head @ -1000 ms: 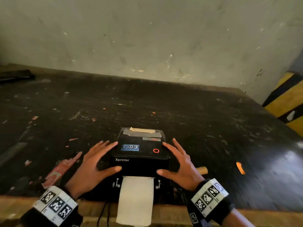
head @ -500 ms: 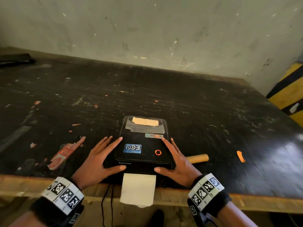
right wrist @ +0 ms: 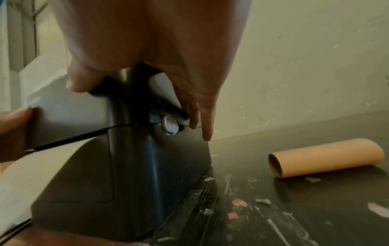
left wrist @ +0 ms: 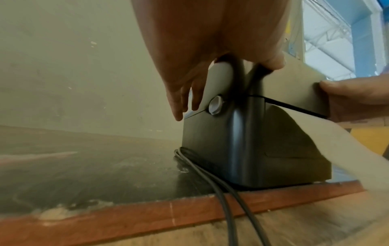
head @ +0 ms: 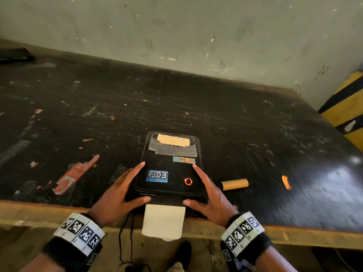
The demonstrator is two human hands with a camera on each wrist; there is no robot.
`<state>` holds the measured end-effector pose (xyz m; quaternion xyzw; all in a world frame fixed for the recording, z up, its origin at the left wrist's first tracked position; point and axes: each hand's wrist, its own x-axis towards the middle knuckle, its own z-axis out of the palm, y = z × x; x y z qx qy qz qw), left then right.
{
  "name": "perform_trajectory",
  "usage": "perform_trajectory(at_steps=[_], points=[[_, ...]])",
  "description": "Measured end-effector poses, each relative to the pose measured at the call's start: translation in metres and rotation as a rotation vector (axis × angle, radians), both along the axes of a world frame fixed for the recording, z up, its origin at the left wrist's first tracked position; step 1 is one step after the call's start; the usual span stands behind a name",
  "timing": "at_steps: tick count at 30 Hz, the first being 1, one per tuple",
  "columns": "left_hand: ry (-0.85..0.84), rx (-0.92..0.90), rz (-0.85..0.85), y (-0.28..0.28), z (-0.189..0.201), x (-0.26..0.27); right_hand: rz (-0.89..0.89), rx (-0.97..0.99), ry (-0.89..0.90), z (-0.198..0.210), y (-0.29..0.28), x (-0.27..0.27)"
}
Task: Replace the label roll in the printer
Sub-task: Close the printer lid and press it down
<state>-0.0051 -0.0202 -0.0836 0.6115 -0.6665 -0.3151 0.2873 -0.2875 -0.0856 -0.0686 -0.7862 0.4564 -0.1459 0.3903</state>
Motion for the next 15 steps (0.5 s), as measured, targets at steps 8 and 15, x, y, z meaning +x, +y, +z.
perform_trajectory(at_steps=[8, 15], points=[[-0.001, -0.011, -0.016, -0.0006, -0.0009, 0.0005, -0.037, -0.017, 0.020, -0.0044, 0.0019, 0.0002], [0.004, -0.017, -0.039, -0.0010, -0.0008, -0.0008, -0.046, -0.029, -0.003, -0.0069, 0.0031, -0.0003]])
